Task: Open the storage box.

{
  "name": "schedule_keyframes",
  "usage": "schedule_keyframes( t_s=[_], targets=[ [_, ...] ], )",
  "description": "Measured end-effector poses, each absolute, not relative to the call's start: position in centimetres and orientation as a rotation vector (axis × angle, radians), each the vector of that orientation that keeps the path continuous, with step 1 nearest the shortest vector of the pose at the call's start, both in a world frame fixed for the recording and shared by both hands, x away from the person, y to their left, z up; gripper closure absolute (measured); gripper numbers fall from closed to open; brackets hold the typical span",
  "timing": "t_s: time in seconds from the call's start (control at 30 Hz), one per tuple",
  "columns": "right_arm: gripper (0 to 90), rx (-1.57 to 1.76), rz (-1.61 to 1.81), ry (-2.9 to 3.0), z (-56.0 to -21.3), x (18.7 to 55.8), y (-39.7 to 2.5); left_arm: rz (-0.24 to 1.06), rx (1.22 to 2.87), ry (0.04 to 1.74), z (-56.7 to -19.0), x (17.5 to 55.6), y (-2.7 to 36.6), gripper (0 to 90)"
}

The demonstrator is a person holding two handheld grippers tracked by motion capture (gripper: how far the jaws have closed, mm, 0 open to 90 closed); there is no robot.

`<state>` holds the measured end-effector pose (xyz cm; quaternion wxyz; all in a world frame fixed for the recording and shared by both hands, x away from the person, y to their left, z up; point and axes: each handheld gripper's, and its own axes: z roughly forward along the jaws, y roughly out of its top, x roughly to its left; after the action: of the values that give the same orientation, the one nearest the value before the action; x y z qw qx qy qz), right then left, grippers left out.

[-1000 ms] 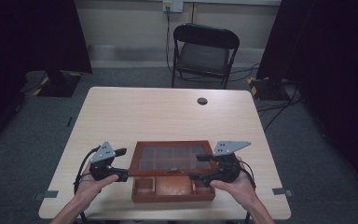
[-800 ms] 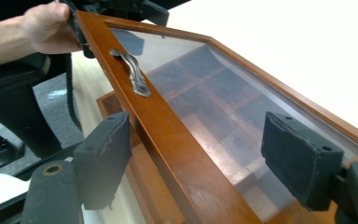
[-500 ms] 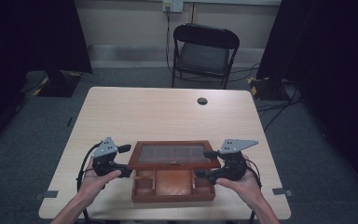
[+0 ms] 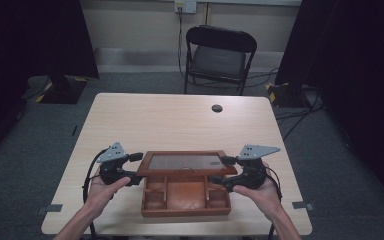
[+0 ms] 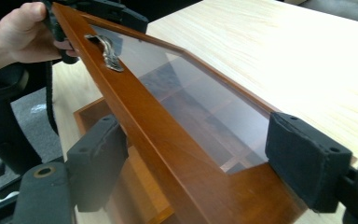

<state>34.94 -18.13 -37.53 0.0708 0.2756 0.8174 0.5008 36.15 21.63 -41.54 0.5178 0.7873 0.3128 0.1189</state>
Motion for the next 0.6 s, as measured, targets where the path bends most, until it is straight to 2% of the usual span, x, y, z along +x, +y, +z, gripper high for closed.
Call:
schedule_keyframes(
  t_s=[0.6],
  targets=[
    [22.9, 0.897, 1.5, 2.404, -37.7, 36.3, -18.8, 0.264, 1.845, 0.781, -41.1, 37.1, 21.9, 35.4]
  ],
)
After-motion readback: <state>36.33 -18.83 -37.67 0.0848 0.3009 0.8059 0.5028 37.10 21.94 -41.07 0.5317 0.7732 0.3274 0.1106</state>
